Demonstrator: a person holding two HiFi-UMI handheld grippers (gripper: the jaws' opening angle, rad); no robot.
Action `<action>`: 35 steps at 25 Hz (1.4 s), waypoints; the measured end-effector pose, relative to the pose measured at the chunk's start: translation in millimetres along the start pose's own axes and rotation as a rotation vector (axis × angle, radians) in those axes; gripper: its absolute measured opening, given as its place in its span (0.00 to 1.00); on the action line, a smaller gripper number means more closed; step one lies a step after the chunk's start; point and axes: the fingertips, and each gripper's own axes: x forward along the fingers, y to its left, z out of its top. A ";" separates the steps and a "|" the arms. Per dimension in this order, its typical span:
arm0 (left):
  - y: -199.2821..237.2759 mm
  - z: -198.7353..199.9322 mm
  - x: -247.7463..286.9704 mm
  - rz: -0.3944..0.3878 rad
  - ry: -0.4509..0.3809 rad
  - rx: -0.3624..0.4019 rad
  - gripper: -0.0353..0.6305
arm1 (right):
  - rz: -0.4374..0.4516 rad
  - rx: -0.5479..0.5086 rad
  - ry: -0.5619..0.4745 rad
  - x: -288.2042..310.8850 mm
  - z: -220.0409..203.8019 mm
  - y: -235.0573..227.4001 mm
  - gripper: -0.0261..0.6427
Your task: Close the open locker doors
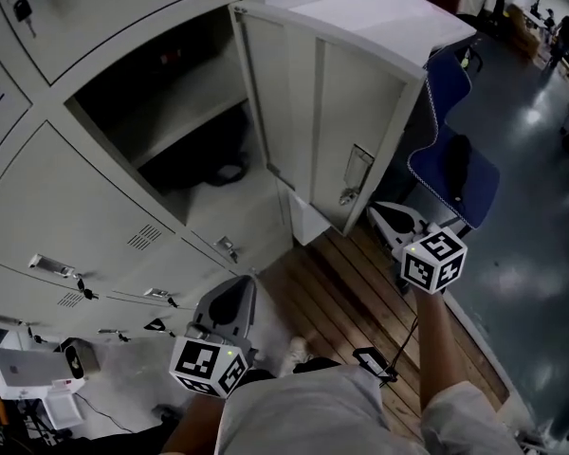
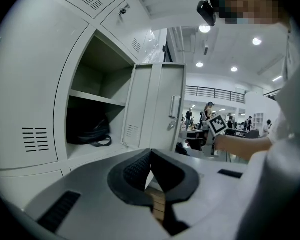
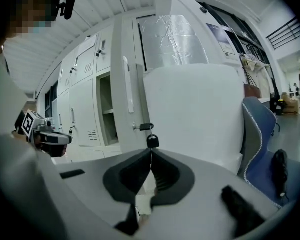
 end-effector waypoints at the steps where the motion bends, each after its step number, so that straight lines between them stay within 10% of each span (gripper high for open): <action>1: 1.4 0.0 -0.1 0.004 0.003 -0.002 0.08 | 0.003 0.002 0.004 3.5 -0.2 -1.9 0.08; 35: 56.5 -3.8 -51.3 0.074 -0.031 -0.037 0.08 | 0.196 0.010 0.051 55.7 -26.4 133.1 0.08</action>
